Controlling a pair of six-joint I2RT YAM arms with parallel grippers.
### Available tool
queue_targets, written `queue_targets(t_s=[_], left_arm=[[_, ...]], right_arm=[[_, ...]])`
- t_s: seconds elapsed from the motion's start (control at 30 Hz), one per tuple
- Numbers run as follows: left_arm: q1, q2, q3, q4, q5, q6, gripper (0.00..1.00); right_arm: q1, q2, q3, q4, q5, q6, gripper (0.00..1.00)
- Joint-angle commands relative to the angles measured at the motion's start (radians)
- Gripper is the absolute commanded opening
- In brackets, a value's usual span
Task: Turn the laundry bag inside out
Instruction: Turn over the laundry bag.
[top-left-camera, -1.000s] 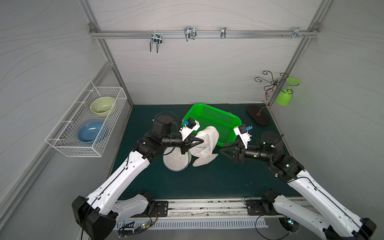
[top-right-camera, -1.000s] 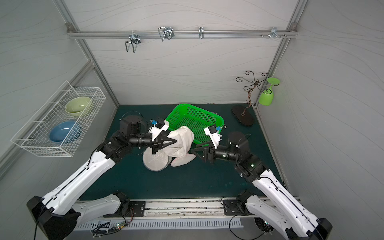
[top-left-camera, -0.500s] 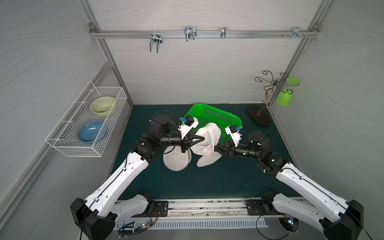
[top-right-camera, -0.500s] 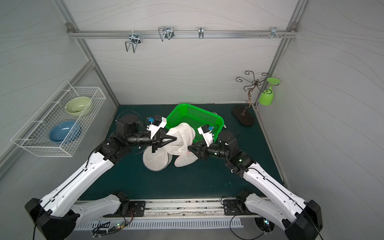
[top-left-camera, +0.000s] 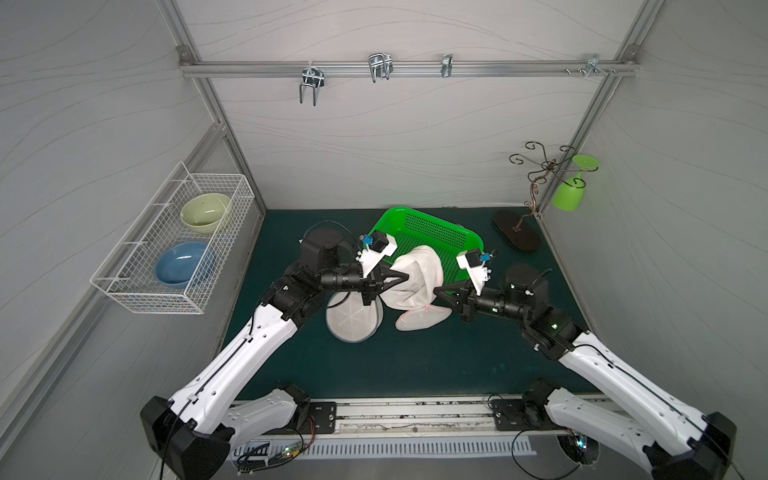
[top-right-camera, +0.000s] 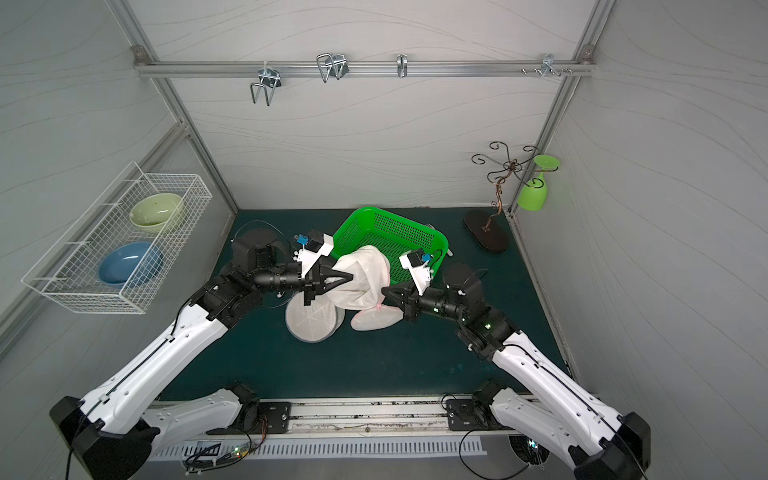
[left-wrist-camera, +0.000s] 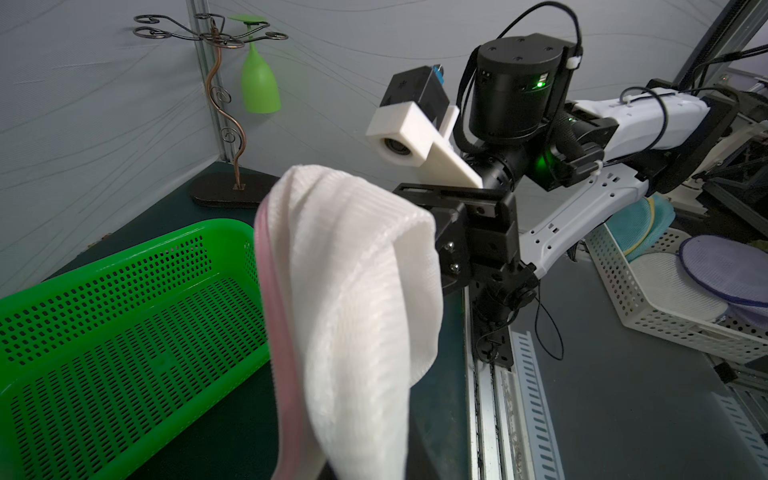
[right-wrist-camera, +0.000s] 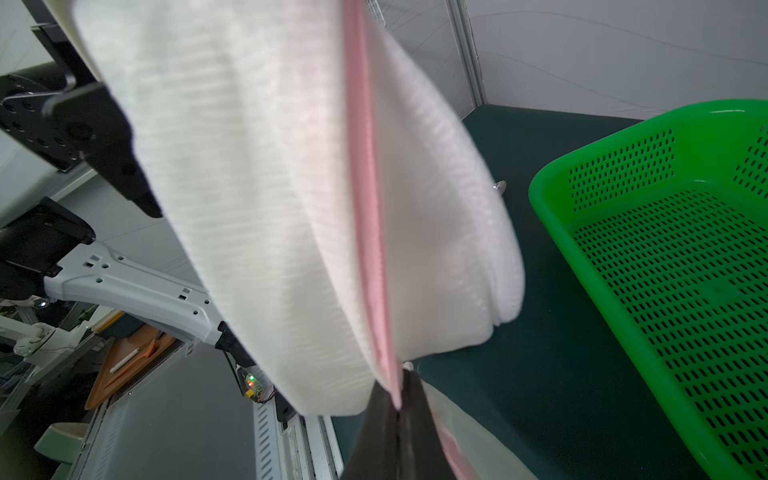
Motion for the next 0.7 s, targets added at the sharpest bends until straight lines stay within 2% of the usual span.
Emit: queue_targets(t_s=[0.0, 0.2, 0.43, 0.53, 0.67], left_arm=[[0.007, -0.009, 0.023, -0.072, -0.049, 0.086, 0.00], [0.003, -0.005, 0.057, -0.241, -0.072, 0.215, 0.00], [-0.054, 0.030, 0.127, -0.459, -0.059, 0.370, 0.00], [-0.072, 0.024, 0.133, -0.479, 0.006, 0.402, 0.00], [-0.075, -0.002, 0.127, -0.449, 0.093, 0.429, 0.00]], right_arm=[[-0.049, -0.043, 0.056, -0.092, 0.040, -0.027, 0.00], [-0.204, 0.035, 0.183, -0.222, 0.018, -0.034, 0.00], [-0.212, 0.209, 0.313, -0.272, 0.013, -0.079, 0.00], [-0.212, 0.303, 0.363, -0.348, -0.051, -0.113, 0.00], [-0.207, 0.423, 0.397, -0.454, -0.196, -0.137, 0.00]])
